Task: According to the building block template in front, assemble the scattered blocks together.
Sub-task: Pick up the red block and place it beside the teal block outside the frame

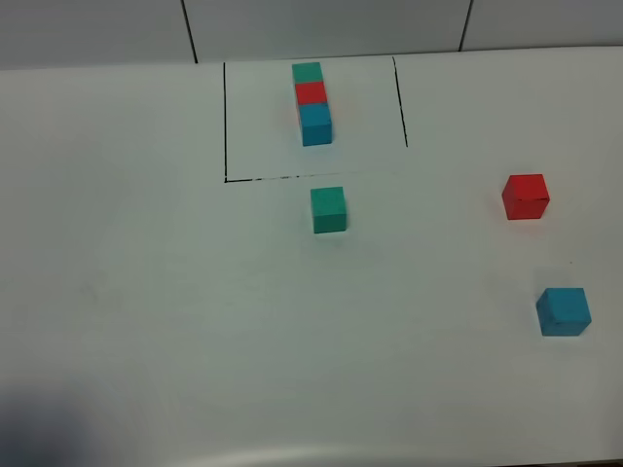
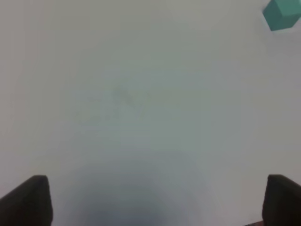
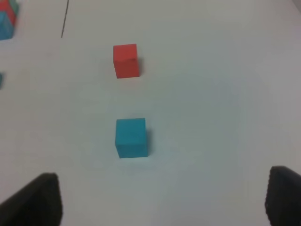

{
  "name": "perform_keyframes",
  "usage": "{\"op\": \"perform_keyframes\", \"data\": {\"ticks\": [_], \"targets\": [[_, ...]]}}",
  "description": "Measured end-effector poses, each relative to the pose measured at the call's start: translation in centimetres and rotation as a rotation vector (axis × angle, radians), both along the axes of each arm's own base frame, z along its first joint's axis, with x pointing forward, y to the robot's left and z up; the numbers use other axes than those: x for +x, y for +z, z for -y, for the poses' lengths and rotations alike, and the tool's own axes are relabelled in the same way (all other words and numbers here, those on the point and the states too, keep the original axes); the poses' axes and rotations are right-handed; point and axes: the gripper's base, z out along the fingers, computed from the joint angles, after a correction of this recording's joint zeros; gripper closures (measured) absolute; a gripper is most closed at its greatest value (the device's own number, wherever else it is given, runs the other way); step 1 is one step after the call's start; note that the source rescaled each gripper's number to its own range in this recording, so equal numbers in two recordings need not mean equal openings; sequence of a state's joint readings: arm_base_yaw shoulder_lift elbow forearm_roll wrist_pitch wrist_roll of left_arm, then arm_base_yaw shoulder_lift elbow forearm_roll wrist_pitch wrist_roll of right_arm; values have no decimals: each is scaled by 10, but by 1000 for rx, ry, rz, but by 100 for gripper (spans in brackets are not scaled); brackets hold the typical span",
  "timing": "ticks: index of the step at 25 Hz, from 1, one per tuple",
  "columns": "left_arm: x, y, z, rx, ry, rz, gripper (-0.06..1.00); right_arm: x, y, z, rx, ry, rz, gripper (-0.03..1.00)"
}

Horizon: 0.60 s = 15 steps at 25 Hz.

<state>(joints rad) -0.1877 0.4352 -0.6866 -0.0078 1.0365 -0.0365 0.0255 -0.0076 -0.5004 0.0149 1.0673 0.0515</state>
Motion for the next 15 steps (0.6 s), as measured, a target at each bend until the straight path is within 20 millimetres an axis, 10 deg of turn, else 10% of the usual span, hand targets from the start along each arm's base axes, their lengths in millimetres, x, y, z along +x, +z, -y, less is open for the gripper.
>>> {"op": "perform_keyframes", "data": {"ticks": [15], "targets": [[-64, -45, -4, -79, -83, 214, 7, 0, 0, 0, 0, 0, 0, 21]]}}
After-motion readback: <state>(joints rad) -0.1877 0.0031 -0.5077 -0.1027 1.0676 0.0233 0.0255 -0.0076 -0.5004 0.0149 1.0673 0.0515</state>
